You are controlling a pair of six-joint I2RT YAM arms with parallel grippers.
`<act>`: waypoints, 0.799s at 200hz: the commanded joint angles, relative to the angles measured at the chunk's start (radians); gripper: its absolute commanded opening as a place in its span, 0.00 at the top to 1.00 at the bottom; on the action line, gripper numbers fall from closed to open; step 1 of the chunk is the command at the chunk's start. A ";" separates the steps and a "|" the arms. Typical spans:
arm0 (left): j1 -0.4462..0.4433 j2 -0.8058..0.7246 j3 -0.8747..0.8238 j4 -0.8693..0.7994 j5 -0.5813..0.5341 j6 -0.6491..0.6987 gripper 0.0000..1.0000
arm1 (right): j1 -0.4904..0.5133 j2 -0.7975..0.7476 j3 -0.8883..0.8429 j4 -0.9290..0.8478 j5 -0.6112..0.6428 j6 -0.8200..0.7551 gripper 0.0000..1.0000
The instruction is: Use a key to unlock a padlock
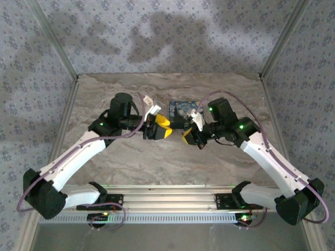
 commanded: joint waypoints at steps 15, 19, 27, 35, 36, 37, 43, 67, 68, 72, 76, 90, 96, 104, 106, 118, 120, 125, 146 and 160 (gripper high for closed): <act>-0.027 0.077 0.009 0.066 0.122 0.024 0.49 | 0.032 0.049 0.104 -0.122 -0.064 -0.029 1.00; -0.034 0.080 0.010 0.068 0.123 0.030 0.49 | 0.036 0.055 0.109 -0.126 -0.064 -0.031 1.00; -0.043 0.082 0.012 0.071 0.121 0.044 0.49 | 0.043 0.064 0.116 -0.129 -0.063 -0.031 1.00; -0.047 0.085 0.015 0.073 0.122 0.053 0.49 | 0.049 0.070 0.120 -0.128 -0.061 -0.031 1.00; -0.048 0.085 0.015 0.073 0.123 0.053 0.49 | 0.050 0.070 0.120 -0.128 -0.061 -0.031 1.00; -0.048 0.085 0.015 0.072 0.122 0.054 0.49 | 0.051 0.071 0.121 -0.128 -0.061 -0.031 1.00; -0.050 0.089 0.018 0.071 0.126 0.057 0.49 | 0.055 0.075 0.122 -0.126 -0.061 -0.031 1.00; -0.050 0.110 0.038 0.023 0.139 0.081 0.52 | 0.062 0.082 0.123 -0.109 -0.064 -0.025 1.00; -0.050 0.111 0.039 0.021 0.140 0.082 0.53 | 0.063 0.083 0.123 -0.108 -0.064 -0.025 1.00; -0.050 0.114 0.041 0.013 0.142 0.085 0.54 | 0.063 0.083 0.123 -0.106 -0.064 -0.025 1.00; -0.049 0.117 0.042 0.005 0.142 0.090 0.56 | 0.064 0.083 0.122 -0.105 -0.063 -0.023 1.00; -0.050 0.127 0.049 -0.027 0.149 0.100 0.68 | 0.065 0.086 0.122 -0.102 -0.064 -0.023 1.00; -0.050 0.131 0.052 -0.037 0.151 0.101 0.73 | 0.066 0.087 0.123 -0.102 -0.064 -0.023 1.00; -0.050 0.136 0.055 -0.045 0.154 0.098 0.78 | 0.067 0.087 0.123 -0.099 -0.065 -0.022 1.00; -0.051 0.138 0.055 -0.047 0.154 0.097 0.79 | 0.067 0.088 0.123 -0.099 -0.065 -0.022 1.00; -0.056 0.141 0.055 -0.047 0.154 0.091 0.87 | 0.067 0.090 0.122 -0.095 -0.071 -0.018 1.00; -0.056 0.141 0.054 -0.046 0.154 0.090 0.88 | 0.067 0.089 0.122 -0.095 -0.071 -0.019 1.00; -0.057 0.142 0.053 -0.042 0.153 0.086 0.91 | 0.067 0.089 0.123 -0.091 -0.073 -0.017 1.00; -0.057 0.137 0.047 -0.020 0.152 0.057 1.00 | 0.067 0.089 0.120 -0.085 -0.075 -0.013 1.00; -0.057 0.132 0.041 0.002 0.142 0.028 1.00 | 0.066 0.082 0.115 -0.078 -0.079 -0.004 1.00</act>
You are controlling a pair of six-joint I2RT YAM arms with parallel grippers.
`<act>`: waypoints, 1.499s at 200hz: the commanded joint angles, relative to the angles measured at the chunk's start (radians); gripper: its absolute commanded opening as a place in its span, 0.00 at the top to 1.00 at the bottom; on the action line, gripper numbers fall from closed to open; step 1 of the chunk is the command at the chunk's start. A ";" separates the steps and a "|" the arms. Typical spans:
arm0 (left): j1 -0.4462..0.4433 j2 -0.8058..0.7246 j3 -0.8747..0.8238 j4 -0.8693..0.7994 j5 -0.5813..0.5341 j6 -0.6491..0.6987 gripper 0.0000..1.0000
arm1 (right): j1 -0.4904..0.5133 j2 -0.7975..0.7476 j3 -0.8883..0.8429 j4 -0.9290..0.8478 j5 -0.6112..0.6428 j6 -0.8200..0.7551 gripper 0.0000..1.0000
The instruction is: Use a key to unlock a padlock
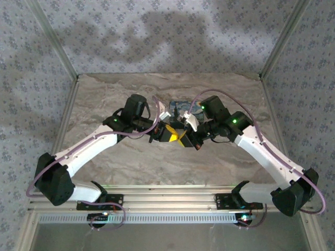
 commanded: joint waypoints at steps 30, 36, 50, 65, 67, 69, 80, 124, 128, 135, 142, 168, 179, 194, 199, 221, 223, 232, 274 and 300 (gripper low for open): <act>0.016 -0.038 -0.055 0.164 -0.119 -0.178 1.00 | -0.040 -0.075 -0.028 0.119 0.000 0.116 0.43; 0.033 -0.052 -0.085 0.210 -0.148 -0.230 1.00 | -0.064 -0.095 -0.035 0.155 0.012 0.162 0.40; 0.102 -0.089 -0.188 0.420 -0.169 -0.406 1.00 | -0.130 -0.149 -0.112 0.249 0.026 0.285 0.38; 0.148 -0.123 -0.277 0.624 -0.208 -0.573 1.00 | -0.198 -0.215 -0.189 0.408 0.043 0.442 0.38; 0.150 -0.127 -0.282 0.635 -0.214 -0.588 1.00 | -0.205 -0.224 -0.203 0.435 0.046 0.466 0.38; 0.152 -0.129 -0.286 0.641 -0.220 -0.598 1.00 | -0.209 -0.233 -0.217 0.463 0.046 0.488 0.38; 0.153 -0.143 -0.292 0.647 -0.250 -0.634 1.00 | -0.215 -0.281 -0.291 0.607 0.053 0.596 0.38; 0.140 -0.176 -0.362 0.886 -0.373 -0.896 1.00 | -0.104 -0.406 -0.531 0.991 0.335 0.874 0.40; 0.135 -0.176 -0.362 0.890 -0.385 -0.908 1.00 | -0.088 -0.408 -0.542 1.010 0.356 0.884 0.41; 0.122 -0.176 -0.361 0.896 -0.401 -0.921 1.00 | -0.063 -0.408 -0.554 1.035 0.388 0.891 0.42; 0.107 -0.176 -0.355 0.898 -0.416 -0.928 1.00 | -0.037 -0.406 -0.557 1.049 0.416 0.892 0.42; 0.047 -0.153 -0.330 0.901 -0.443 -0.947 1.00 | 0.022 -0.385 -0.540 1.074 0.480 0.904 0.43; 0.028 -0.143 -0.325 0.909 -0.450 -0.956 1.00 | 0.034 -0.376 -0.527 1.079 0.498 0.920 0.43; 0.014 -0.134 -0.324 0.924 -0.459 -0.971 1.00 | 0.050 -0.364 -0.506 1.089 0.513 0.924 0.43; 0.012 -0.133 -0.324 0.929 -0.461 -0.978 1.00 | 0.054 -0.359 -0.498 1.086 0.520 0.923 0.43; 0.010 -0.136 -0.324 0.942 -0.463 -0.997 1.00 | 0.063 -0.338 -0.473 1.069 0.531 0.921 0.47; 0.010 -0.137 -0.323 0.940 -0.463 -0.998 1.00 | 0.063 -0.335 -0.472 1.069 0.532 0.921 0.48; 0.010 -0.141 -0.321 0.933 -0.461 -0.997 1.00 | 0.063 -0.329 -0.471 1.074 0.532 0.925 0.49; 0.007 -0.160 -0.330 0.924 -0.455 -1.009 1.00 | 0.072 -0.290 -0.460 1.110 0.515 0.938 0.58; 0.002 -0.169 -0.339 0.923 -0.455 -1.009 1.00 | 0.096 -0.259 -0.446 1.117 0.511 0.935 0.61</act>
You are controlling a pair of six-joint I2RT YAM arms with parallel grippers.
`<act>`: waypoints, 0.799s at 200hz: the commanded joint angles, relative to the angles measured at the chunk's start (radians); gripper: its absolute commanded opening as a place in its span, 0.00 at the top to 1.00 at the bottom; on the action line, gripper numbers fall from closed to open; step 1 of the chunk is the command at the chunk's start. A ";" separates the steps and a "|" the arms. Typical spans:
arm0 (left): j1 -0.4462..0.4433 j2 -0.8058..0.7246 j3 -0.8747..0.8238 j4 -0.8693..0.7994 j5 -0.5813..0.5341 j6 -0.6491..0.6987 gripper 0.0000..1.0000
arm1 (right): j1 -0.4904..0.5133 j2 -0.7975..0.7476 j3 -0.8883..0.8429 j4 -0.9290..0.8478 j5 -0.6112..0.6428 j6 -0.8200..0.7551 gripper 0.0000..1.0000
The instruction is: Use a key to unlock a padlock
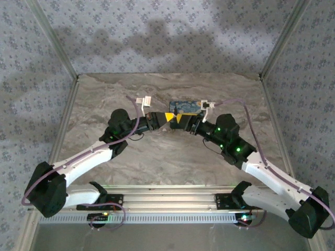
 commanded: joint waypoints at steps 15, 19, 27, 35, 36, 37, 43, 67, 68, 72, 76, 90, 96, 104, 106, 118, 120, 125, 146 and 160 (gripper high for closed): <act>-0.011 -0.036 0.010 0.038 -0.004 -0.010 1.00 | 0.037 0.030 0.045 0.055 0.010 0.013 0.64; -0.010 -0.039 0.010 0.037 -0.001 -0.010 1.00 | 0.039 0.032 0.045 0.058 0.010 0.013 0.65; -0.011 -0.041 0.009 0.032 0.000 -0.008 1.00 | 0.043 0.035 0.046 0.064 0.014 0.014 0.67; -0.012 -0.043 0.009 0.024 0.003 -0.005 1.00 | 0.047 0.036 0.044 0.073 0.015 0.017 0.70; -0.012 -0.044 0.009 0.023 0.003 -0.004 1.00 | 0.046 0.036 0.044 0.073 0.016 0.018 0.70; -0.011 -0.044 0.009 0.022 0.003 -0.003 1.00 | 0.047 0.036 0.043 0.074 0.016 0.018 0.70; -0.011 -0.046 0.007 0.020 0.004 -0.002 1.00 | 0.047 0.037 0.043 0.084 0.016 0.021 0.72; -0.011 -0.052 -0.002 0.023 0.008 -0.008 1.00 | 0.051 0.043 0.048 0.098 0.013 0.026 0.75; -0.011 -0.052 -0.001 0.023 0.008 -0.008 1.00 | 0.052 0.044 0.048 0.098 0.013 0.026 0.75; -0.011 -0.053 -0.002 0.023 0.008 -0.008 1.00 | 0.052 0.044 0.047 0.099 0.013 0.028 0.75; -0.011 -0.055 -0.003 0.021 0.009 -0.007 1.00 | 0.052 0.045 0.048 0.101 0.012 0.028 0.76; -0.011 -0.060 -0.005 0.017 0.011 -0.005 1.00 | 0.054 0.049 0.045 0.109 0.015 0.033 0.79; -0.011 -0.062 -0.006 0.016 0.012 -0.005 1.00 | 0.054 0.051 0.044 0.113 0.015 0.035 0.80; -0.011 -0.064 -0.008 0.013 0.013 -0.002 1.00 | 0.055 0.053 0.042 0.120 0.016 0.037 0.81; -0.011 -0.065 -0.008 0.012 0.013 -0.001 1.00 | 0.055 0.053 0.042 0.122 0.016 0.038 0.82; -0.011 -0.069 -0.011 0.008 0.013 0.002 1.00 | 0.055 0.053 0.042 0.130 0.015 0.038 0.85; -0.011 -0.069 -0.011 0.007 0.013 0.003 1.00 | 0.056 0.053 0.041 0.131 0.014 0.038 0.86; -0.011 -0.071 -0.012 0.005 0.013 0.004 1.00 | 0.056 0.053 0.039 0.138 0.013 0.037 0.88; -0.010 -0.068 -0.007 -0.008 0.037 0.013 1.00 | 0.053 0.052 0.018 0.194 0.002 0.034 1.00; -0.011 -0.068 -0.007 -0.012 0.048 0.015 1.00 | 0.054 0.045 0.009 0.203 0.001 0.026 1.00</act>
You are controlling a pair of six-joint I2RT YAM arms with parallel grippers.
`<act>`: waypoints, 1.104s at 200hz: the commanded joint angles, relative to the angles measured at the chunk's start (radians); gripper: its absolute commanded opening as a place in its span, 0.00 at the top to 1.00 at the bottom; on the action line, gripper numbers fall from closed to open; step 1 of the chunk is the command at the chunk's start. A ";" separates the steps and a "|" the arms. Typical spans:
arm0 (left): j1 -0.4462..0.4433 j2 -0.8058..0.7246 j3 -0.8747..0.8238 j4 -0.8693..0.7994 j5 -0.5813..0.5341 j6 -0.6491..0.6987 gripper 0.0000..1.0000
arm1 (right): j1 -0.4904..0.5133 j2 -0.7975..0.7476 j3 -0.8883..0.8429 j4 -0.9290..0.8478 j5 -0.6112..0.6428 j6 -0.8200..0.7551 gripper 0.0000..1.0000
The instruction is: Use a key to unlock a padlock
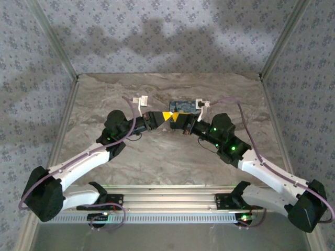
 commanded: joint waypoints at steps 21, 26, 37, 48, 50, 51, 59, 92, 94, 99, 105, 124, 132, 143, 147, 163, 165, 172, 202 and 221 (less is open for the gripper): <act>-0.012 -0.019 0.002 -0.021 0.087 0.033 1.00 | 0.004 -0.017 -0.005 0.081 -0.010 -0.038 1.00; -0.011 -0.020 0.003 -0.027 0.092 0.038 1.00 | 0.003 -0.021 -0.005 0.075 -0.017 -0.048 1.00; -0.011 -0.022 0.005 -0.048 0.105 0.056 1.00 | 0.002 -0.032 -0.001 0.055 -0.034 -0.076 1.00; -0.011 -0.027 0.008 -0.075 0.116 0.079 1.00 | -0.002 -0.043 0.007 0.025 -0.050 -0.106 1.00; -0.012 -0.028 0.008 -0.080 0.118 0.084 1.00 | -0.003 -0.045 0.010 0.018 -0.056 -0.112 1.00; -0.012 -0.028 0.008 -0.083 0.119 0.086 1.00 | -0.004 -0.046 0.011 0.014 -0.057 -0.115 1.00; -0.011 -0.034 0.011 -0.108 0.129 0.110 1.00 | -0.008 -0.054 0.024 -0.024 -0.073 -0.139 1.00; 0.010 -0.059 0.041 -0.237 0.182 0.209 0.73 | -0.033 -0.060 0.113 -0.260 -0.113 -0.249 1.00; 0.011 -0.061 0.044 -0.244 0.186 0.214 0.71 | -0.036 -0.060 0.119 -0.273 -0.115 -0.255 1.00; 0.018 -0.067 0.048 -0.262 0.193 0.226 0.69 | -0.044 -0.056 0.133 -0.309 -0.126 -0.270 1.00; 0.028 -0.075 0.054 -0.286 0.201 0.240 0.66 | -0.056 -0.051 0.150 -0.347 -0.144 -0.288 1.00; 0.072 -0.110 0.070 -0.395 0.207 0.307 0.55 | -0.100 -0.024 0.203 -0.458 -0.228 -0.354 1.00; 0.090 -0.129 0.079 -0.458 0.200 0.351 0.53 | -0.117 -0.008 0.234 -0.516 -0.273 -0.396 1.00; 0.113 -0.154 0.086 -0.529 0.184 0.407 0.52 | -0.134 0.026 0.296 -0.626 -0.325 -0.477 1.00; 0.119 -0.162 0.089 -0.555 0.180 0.426 0.52 | -0.137 0.041 0.319 -0.673 -0.338 -0.512 1.00; 0.130 -0.170 0.112 -0.636 0.182 0.501 0.51 | -0.136 0.108 0.427 -0.872 -0.355 -0.615 1.00; 0.131 -0.169 0.115 -0.642 0.184 0.508 0.51 | -0.136 0.116 0.447 -0.895 -0.358 -0.628 1.00; 0.130 -0.162 0.126 -0.652 0.202 0.527 0.52 | -0.134 0.145 0.500 -0.976 -0.368 -0.675 1.00; 0.098 -0.125 0.126 -0.578 0.244 0.564 0.54 | -0.121 0.245 0.630 -1.183 -0.410 -0.802 1.00; 0.051 -0.090 0.134 -0.538 0.247 0.594 0.57 | -0.115 0.267 0.670 -1.230 -0.437 -0.836 1.00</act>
